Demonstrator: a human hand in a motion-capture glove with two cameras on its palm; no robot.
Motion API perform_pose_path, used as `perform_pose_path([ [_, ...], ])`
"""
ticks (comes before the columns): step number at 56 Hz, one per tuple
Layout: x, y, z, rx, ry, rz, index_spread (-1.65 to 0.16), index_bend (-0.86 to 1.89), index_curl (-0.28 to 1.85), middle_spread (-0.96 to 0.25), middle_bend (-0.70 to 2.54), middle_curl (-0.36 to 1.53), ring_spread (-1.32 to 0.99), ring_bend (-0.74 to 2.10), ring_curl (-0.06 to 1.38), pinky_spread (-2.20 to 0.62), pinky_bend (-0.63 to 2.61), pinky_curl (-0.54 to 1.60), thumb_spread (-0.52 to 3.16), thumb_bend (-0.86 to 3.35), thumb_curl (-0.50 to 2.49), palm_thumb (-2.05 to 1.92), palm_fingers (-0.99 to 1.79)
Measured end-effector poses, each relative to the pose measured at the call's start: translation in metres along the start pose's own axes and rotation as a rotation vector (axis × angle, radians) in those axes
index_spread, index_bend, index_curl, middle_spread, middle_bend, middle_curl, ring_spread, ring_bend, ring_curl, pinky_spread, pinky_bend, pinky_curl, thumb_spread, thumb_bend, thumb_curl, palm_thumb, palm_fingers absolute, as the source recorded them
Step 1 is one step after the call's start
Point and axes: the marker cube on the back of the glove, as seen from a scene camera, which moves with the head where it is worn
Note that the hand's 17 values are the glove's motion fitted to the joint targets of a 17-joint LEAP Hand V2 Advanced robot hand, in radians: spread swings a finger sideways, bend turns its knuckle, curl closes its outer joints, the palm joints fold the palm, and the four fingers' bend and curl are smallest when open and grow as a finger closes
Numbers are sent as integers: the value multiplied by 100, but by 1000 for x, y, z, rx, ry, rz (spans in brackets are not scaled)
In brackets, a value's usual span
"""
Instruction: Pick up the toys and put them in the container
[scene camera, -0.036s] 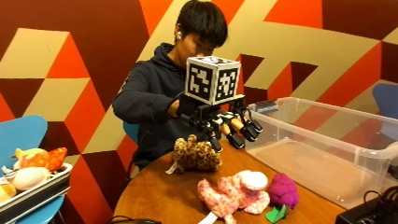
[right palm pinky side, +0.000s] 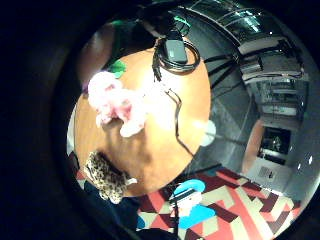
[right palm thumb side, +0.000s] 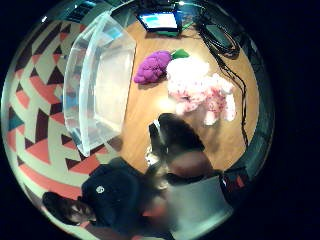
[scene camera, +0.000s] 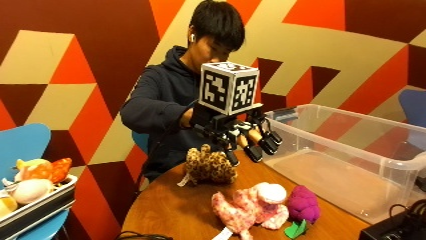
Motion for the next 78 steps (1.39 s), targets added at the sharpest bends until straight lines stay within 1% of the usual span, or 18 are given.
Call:
perform_pose_path([
  [3, 24, -12, 16, -86, 39, 45, -16, 8, 3, 0, 13, 4, -1, 20, 4, 2, 75, 20, 73, 8, 6, 11, -7],
  [12, 26, -31, 53, -149, 23, 34, -21, 9, 7, 0, 16, 10, -1, 25, 9, 3, 86, 27, 107, 6, 12, 10, -13],
  [21, 21, -43, 94, -192, 13, 25, -21, 9, 10, 0, 15, 14, 0, 27, 13, 4, 92, 30, 119, 4, 17, 11, -15],
  [30, 20, -51, 127, -248, 70, 39, -23, 9, 11, 1, 18, 18, 2, 38, 18, 4, 101, 33, 122, 4, 22, 16, -6],
  [34, 21, -54, 141, -265, 98, 53, -25, 6, 9, 0, 24, 21, 1, 57, 22, 3, 103, 33, 123, 6, 24, 23, 10],
  [37, 21, -56, 147, -227, 103, 54, -25, 2, 6, -3, 35, 24, -8, 82, 27, -2, 100, 31, 124, 10, 27, 32, 35],
  [38, 21, -56, 148, -203, 109, 54, -26, 2, 5, -5, 43, 27, -14, 99, 32, -6, 94, 29, 126, 16, 30, 42, 53],
  [39, 22, -57, 148, -178, 114, 54, -26, 2, 4, -7, 52, 29, -17, 105, 32, -9, 91, 27, 126, 19, 32, 48, 63],
  [41, 22, -58, 149, -133, 114, 53, -26, 4, 3, -10, 65, 33, -22, 112, 34, -14, 87, 26, 125, 24, 35, 58, 77],
  [42, 21, -58, 150, -115, 110, 51, -25, 8, 3, -12, 71, 36, -24, 109, 34, -19, 91, 28, 116, 25, 38, 64, 87],
  [43, 21, -58, 151, -98, 104, 49, -25, 8, 3, -13, 73, 37, -26, 110, 35, -21, 90, 27, 113, 25, 39, 66, 87],
  [44, 20, -58, 151, -82, 100, 45, -25, 12, 4, -14, 81, 40, -27, 113, 37, -24, 86, 27, 105, 25, 42, 69, 98],
  [47, 17, -57, 153, -31, 101, 27, -25, 19, 4, -16, 90, 44, -30, 117, 40, -29, 79, 27, 92, 26, 46, 75, 110],
  [49, 15, -55, 153, -7, 105, 14, -26, 22, 5, -17, 92, 46, -31, 118, 42, -32, 77, 28, 85, 26, 49, 78, 112],
  [54, 10, -47, 144, 22, 91, -10, -29, 39, 9, -19, 97, 50, -31, 117, 44, -35, 81, 32, 67, 26, 55, 80, 126],
  [60, 2, -35, 113, 56, 61, -23, -32, 54, 13, -21, 102, 53, -33, 121, 46, -37, 88, 36, 53, 22, 59, 75, 126],
  [67, -10, -19, 61, 89, 34, -33, -33, 68, 18, -24, 106, 57, -34, 130, 50, -39, 95, 42, 45, 18, 65, 70, 122],
  [78, -49, 16, -35, 257, -35, -81, -35, 83, 24, -26, 114, 64, -34, 137, 54, -39, 104, 48, 36, 17, 73, 68, 114],
])
